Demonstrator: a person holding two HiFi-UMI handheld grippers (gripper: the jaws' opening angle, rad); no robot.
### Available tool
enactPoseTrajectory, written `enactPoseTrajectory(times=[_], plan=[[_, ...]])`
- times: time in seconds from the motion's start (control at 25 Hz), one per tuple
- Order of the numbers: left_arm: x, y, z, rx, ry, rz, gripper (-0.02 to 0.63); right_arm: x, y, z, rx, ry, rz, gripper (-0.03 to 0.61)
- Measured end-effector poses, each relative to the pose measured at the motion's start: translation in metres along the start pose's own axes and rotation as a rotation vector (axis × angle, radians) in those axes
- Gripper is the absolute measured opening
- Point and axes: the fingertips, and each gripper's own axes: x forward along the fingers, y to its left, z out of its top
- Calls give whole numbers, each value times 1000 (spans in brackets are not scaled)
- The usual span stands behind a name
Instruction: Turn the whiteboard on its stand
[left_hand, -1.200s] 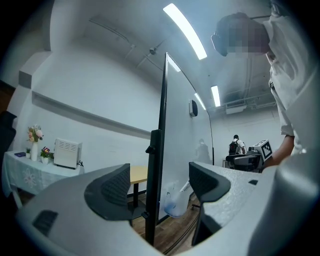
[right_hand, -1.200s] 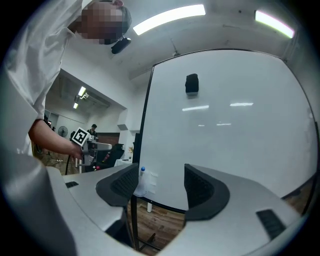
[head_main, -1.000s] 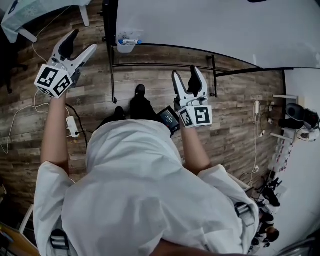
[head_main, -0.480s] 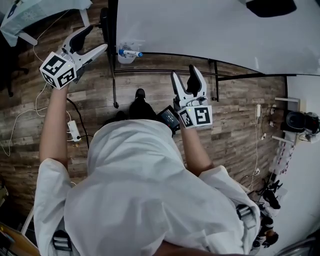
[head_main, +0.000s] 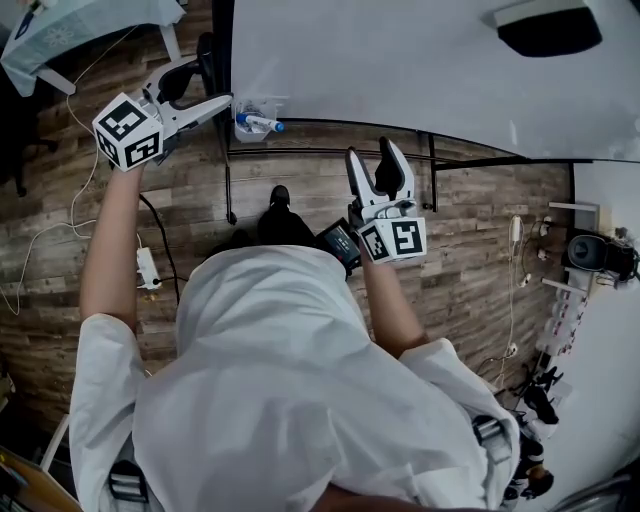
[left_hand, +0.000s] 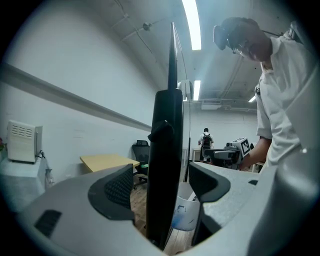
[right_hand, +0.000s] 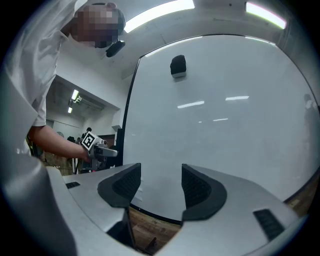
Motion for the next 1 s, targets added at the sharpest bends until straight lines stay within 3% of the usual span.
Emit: enactPoseTrajectory(times=[0.52, 1.0], plan=[[17, 8, -6, -9, 10, -37, 323, -1, -20, -10, 43, 12, -55, 238], [18, 2, -8, -10, -11, -58, 193, -2, -22, -15, 60, 22, -48, 230]])
